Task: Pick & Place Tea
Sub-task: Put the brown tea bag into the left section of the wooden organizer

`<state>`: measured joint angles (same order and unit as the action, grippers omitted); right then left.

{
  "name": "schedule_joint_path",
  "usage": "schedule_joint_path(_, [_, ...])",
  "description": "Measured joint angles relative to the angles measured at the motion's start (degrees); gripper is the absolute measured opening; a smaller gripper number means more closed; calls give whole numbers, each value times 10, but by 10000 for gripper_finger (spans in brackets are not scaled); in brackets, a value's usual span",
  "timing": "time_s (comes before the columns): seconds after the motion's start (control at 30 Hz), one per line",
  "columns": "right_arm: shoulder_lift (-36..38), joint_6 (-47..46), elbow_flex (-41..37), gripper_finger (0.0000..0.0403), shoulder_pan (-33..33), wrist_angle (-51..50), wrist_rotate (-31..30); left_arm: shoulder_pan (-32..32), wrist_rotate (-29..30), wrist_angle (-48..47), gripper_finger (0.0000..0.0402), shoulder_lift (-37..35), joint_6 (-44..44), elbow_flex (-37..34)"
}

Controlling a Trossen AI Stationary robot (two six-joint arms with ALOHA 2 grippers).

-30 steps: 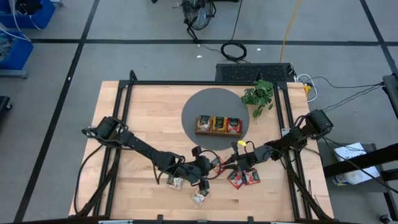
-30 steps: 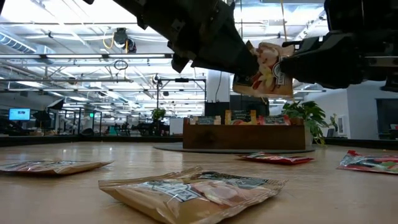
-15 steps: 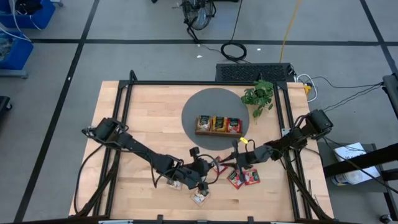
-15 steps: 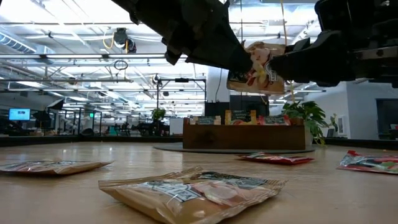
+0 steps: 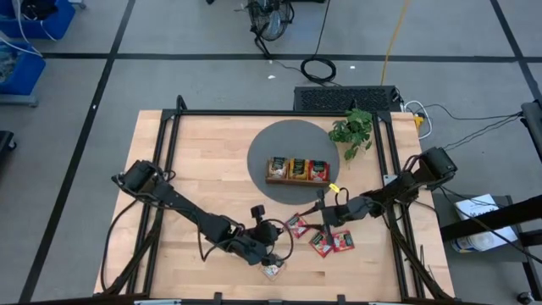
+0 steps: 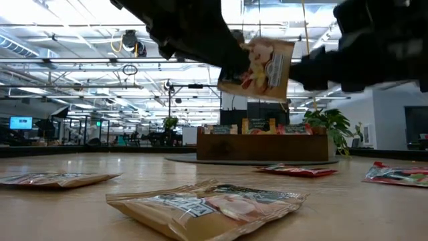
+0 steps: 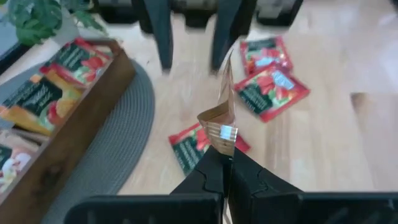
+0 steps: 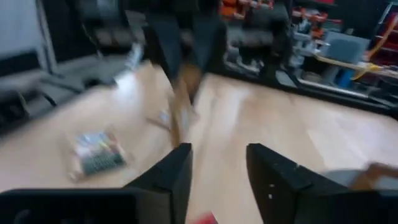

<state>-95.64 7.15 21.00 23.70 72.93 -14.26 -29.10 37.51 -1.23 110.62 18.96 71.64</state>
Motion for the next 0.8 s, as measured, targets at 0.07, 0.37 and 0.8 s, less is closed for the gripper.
schedule_joint_path(0.07, [23,-39,2,162,0,-4,23,2,1,-11,4,0,12,0])
schedule_joint_path(0.37, [102,-100,168,231,0,-446,-8,13,15,-34,4,0,39,0])
schedule_joint_path(0.8, [85,-137,255,169,-22,-609,28,16,15,-32,5,1,37,0])
